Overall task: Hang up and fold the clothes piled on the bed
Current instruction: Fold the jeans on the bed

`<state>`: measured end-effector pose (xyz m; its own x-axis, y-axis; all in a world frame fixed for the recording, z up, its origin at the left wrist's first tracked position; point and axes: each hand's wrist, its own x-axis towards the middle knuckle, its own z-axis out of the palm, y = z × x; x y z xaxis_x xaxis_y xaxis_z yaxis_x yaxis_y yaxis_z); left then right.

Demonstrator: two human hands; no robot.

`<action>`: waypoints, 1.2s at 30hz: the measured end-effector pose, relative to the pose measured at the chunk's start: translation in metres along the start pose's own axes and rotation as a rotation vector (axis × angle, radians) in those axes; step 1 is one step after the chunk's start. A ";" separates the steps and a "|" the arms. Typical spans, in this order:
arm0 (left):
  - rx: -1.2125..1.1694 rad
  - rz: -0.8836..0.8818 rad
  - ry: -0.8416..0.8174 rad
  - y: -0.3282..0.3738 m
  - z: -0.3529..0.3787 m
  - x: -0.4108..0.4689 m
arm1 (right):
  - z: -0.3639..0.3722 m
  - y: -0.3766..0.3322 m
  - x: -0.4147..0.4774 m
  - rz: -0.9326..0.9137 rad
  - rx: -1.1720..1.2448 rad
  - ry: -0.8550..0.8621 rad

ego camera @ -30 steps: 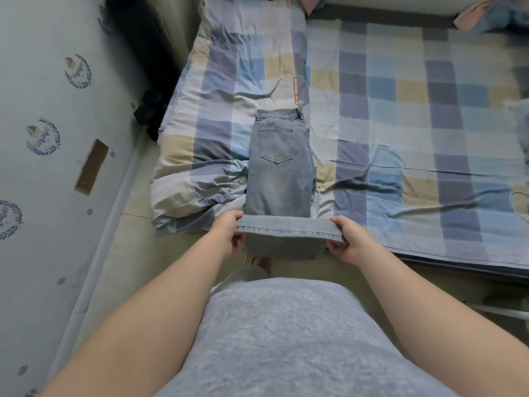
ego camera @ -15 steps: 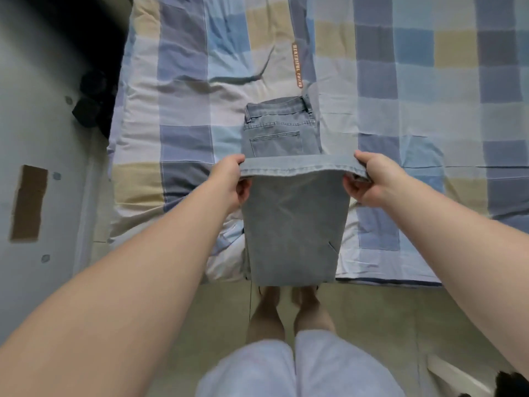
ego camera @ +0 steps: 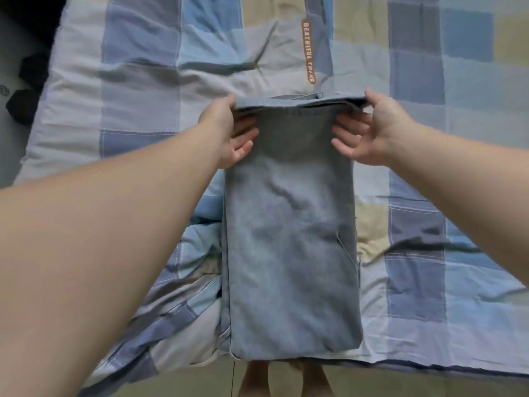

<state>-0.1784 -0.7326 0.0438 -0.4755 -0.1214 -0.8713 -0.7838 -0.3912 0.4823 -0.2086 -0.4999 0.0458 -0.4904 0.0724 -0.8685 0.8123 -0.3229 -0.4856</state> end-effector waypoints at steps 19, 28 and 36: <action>0.189 -0.217 0.079 -0.247 -0.050 -0.121 | -0.143 0.194 -0.071 0.338 0.085 -0.059; 0.297 -0.350 0.315 -0.361 -0.103 -0.145 | -0.213 0.301 -0.094 0.413 -0.307 0.133; 0.200 -0.194 0.382 -0.357 -0.106 -0.116 | -0.217 0.327 -0.084 0.383 -0.330 0.013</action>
<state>0.1986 -0.6754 -0.0370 -0.1606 -0.4052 -0.9000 -0.9230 -0.2614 0.2824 0.1669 -0.4064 -0.0612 -0.1351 0.0197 -0.9906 0.9907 -0.0131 -0.1354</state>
